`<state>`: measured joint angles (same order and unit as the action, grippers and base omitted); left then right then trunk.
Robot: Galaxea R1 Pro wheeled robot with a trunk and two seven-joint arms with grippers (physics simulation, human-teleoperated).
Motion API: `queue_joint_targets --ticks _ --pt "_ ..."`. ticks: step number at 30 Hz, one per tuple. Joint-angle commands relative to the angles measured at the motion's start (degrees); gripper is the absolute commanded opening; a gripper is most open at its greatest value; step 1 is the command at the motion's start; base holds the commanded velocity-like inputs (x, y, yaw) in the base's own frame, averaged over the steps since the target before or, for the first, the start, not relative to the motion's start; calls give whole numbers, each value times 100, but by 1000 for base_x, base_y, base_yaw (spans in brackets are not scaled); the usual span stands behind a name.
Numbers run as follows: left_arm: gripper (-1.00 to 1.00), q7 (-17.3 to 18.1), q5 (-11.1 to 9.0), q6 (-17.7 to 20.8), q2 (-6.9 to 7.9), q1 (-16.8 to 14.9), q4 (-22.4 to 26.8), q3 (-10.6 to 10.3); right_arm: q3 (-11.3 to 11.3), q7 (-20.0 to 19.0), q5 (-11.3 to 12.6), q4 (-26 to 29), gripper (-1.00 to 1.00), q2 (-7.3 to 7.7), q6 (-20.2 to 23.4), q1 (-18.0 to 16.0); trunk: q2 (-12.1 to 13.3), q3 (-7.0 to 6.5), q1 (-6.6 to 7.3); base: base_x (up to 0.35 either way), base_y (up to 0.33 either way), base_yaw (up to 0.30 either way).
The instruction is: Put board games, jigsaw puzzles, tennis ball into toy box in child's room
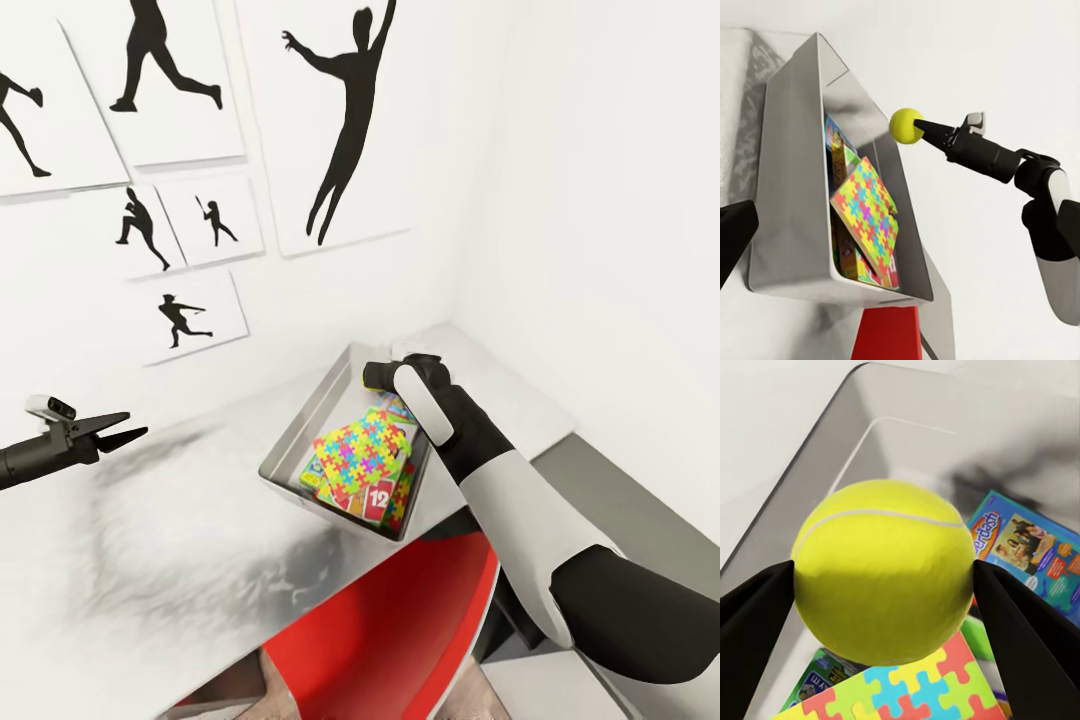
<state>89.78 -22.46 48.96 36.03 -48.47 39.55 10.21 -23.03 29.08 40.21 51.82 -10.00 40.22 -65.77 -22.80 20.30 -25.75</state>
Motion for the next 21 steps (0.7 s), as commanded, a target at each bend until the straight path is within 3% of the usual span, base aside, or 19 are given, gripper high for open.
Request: queue_joint_targets --ticks 1,21 --pt "100 22 -2 61 2 -4 0 -3 -8 54 57 4 -100 0 4 -6 -11 20 -3 0 0 0" --pt "100 22 2 61 1 -4 0 3 -17 -30 83 30 -100 0 52 -149 -11 205 -3 0 0 0"
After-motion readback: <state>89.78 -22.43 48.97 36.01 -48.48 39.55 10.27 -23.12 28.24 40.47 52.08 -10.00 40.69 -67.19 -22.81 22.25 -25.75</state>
